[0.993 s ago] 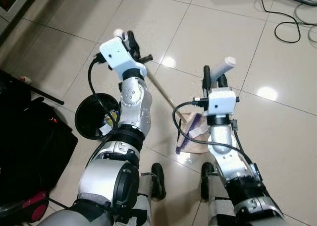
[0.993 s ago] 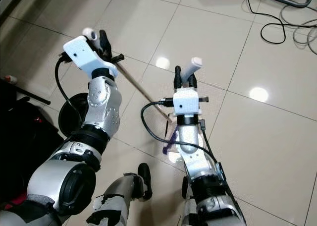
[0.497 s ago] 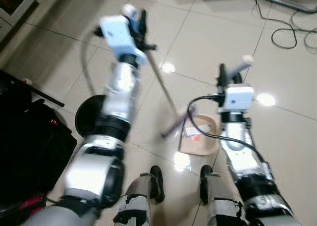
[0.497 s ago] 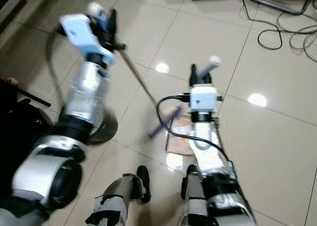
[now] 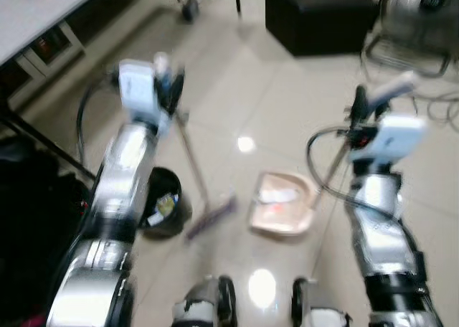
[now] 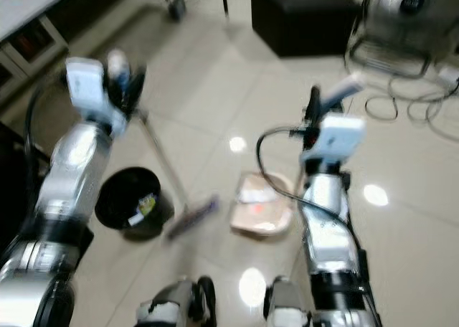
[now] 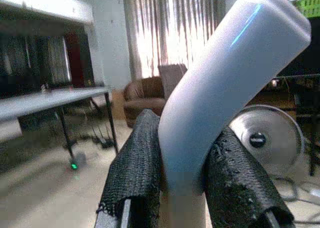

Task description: Sweep floor

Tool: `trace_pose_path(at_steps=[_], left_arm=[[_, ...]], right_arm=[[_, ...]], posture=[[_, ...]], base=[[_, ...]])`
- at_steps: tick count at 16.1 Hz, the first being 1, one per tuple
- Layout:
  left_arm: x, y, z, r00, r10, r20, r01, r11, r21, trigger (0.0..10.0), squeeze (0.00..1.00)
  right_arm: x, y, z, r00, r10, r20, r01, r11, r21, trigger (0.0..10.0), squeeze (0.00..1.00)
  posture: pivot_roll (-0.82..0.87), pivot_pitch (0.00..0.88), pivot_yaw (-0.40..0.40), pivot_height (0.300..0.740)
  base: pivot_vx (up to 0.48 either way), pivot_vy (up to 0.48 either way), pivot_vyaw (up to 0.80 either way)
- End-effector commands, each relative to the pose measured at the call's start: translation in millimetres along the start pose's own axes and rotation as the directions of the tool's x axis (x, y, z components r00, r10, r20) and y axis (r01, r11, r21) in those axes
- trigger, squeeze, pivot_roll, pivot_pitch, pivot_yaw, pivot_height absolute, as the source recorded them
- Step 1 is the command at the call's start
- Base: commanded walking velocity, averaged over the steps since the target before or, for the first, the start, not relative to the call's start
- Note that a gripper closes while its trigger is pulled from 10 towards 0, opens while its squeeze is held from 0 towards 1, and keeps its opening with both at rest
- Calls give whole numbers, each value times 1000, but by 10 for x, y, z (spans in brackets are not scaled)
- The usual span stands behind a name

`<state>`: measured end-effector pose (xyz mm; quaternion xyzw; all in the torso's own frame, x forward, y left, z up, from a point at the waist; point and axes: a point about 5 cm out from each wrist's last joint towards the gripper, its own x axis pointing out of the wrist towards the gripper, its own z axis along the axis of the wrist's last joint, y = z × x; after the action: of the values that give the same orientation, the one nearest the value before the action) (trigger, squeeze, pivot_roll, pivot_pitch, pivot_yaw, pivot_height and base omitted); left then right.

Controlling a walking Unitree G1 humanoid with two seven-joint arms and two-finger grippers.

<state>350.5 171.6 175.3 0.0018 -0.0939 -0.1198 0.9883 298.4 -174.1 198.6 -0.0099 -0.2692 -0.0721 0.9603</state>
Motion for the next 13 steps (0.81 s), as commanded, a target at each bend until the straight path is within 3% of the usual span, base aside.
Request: trace_pose_path(at_steps=[1,3,4,8,10,13], left_arm=[[-78,62,21,1000,2,-9,-2,999,48,10000,0],[-300,61,-36,999,13,-36,-10,997,81,10000,0],[-371,47,-50,999,12,-50,-7,995,101,10000,0],[-583,-18,-100,997,17,-78,-7,991,132,10000,0],[-614,-53,-90,997,28,-79,-17,991,136,10000,0],[-680,-81,-59,996,42,-77,-30,989,148,10000,0]], right_arm=[[45,-33,162,1000,-10,20,9,999,46,10000,0],[145,-28,340,999,12,-46,-4,984,175,10000,0],[180,-2,390,996,48,-73,-33,981,189,10000,0],[308,106,640,984,165,-71,-154,978,144,10000,0],[352,128,720,982,177,-63,-165,973,161,10000,0],[450,132,895,980,193,-40,-184,967,175,10000,0]], posture=[[-2,58,152,740],[-7,48,143,740],[-7,45,140,740],[-10,40,125,740],[-4,37,111,740],[-12,41,99,740]], base=[[0,0,0],[0,0,0],[0,0,0],[0,0,0],[0,0,0],[0,344,0]])
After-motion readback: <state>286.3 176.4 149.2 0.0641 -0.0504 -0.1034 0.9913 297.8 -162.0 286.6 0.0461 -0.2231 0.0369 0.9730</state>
